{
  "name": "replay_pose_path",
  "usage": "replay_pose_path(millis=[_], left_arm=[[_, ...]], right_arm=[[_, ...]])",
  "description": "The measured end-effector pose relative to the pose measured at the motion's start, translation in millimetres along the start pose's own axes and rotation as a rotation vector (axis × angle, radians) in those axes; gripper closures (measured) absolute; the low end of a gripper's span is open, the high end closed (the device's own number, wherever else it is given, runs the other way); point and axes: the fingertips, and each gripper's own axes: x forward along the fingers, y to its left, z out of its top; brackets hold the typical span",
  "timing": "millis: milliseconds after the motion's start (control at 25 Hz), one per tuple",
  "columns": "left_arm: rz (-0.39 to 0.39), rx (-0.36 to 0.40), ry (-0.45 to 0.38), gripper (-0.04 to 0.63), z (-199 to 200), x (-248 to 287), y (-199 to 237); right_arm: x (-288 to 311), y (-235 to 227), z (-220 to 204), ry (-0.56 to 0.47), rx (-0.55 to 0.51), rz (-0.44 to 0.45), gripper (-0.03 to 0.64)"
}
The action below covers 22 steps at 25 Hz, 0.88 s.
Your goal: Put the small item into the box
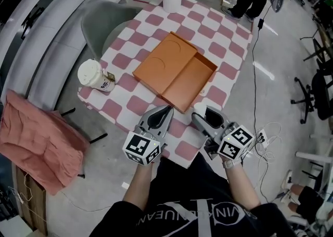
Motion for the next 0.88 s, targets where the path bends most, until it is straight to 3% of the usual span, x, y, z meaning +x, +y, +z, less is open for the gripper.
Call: replay_pose_path(millis=[400, 880], left_arm=[[0.053, 0.049, 0.045, 0.574, -2.6, 17.1, 19.6], [0.124, 0.034, 0.046, 0.574, -4.8, 15.5, 36.1]], right_arm=[[40.0, -20.7, 7.4, 0.104, -0.061, 0.043, 0.436], [84.7, -37.6, -18.8, 0.449, -0.301, 0.012, 0.435]])
